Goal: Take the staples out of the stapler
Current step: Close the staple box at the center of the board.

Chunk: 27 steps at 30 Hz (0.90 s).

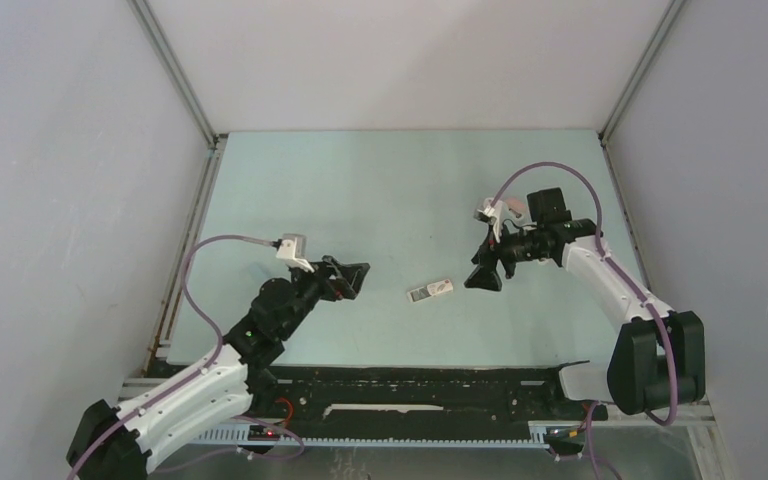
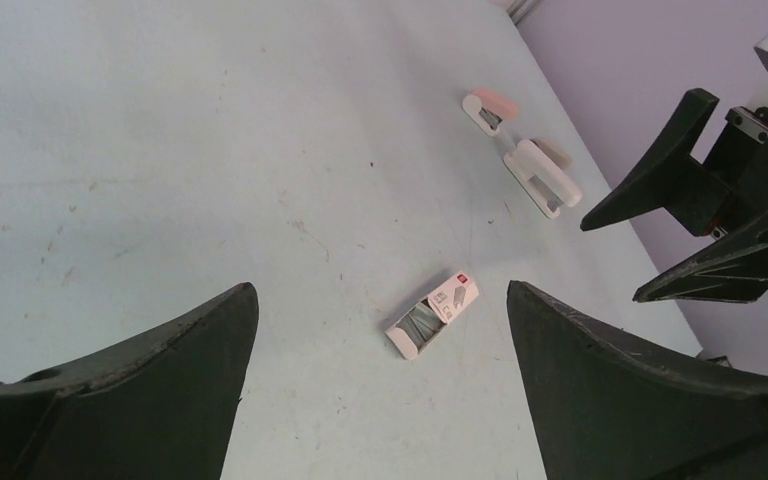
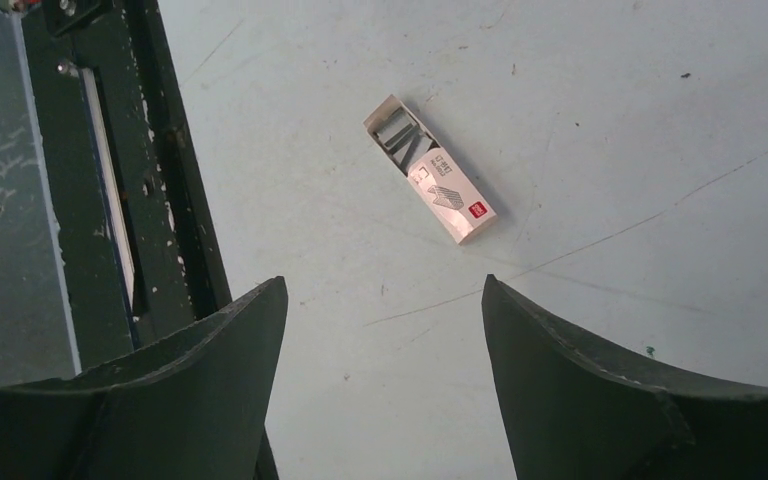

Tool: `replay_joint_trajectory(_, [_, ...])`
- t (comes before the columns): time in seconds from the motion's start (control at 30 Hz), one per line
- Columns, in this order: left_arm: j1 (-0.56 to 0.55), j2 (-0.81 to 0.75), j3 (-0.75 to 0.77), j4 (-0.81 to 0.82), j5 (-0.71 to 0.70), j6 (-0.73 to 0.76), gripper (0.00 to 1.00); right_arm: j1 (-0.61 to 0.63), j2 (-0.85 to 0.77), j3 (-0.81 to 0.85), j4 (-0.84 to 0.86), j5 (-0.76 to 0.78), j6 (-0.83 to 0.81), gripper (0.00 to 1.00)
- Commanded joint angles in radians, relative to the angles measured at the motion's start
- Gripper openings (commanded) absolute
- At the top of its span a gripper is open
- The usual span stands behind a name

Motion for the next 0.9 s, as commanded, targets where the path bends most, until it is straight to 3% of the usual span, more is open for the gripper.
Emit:
replay_joint_trajectory(0.0, [0.018,0.039,-0.019,0.011,-0.012,-0.171,1.00,-0.007,-0.033,-0.028,0.093,-0.023,0.117,0.79])
replay_joint_trajectory(0.13, [0.023,0.112,-0.064,0.135,0.020,-0.263,0.99,-0.006,-0.027,-0.055,0.161,0.020,0.194,0.71])
replay_joint_trajectory(0.37, [0.038,0.278,-0.044,0.178,0.074,-0.371,0.97,-0.006,-0.011,-0.089,0.270,0.125,0.306,0.41])
replay_joint_trajectory(0.53, [0.045,0.413,0.015,0.150,0.108,-0.399,0.89,0.005,0.013,-0.119,0.355,0.241,0.382,0.01])
replay_joint_trajectory(0.8, [0.046,0.638,0.166,0.055,0.241,-0.405,0.51,0.116,0.119,-0.112,0.426,0.474,0.455,0.00])
replay_joint_trajectory(0.87, [0.038,0.681,0.196,0.051,0.266,-0.401,0.46,0.141,0.134,-0.110,0.432,0.490,0.470,0.00])
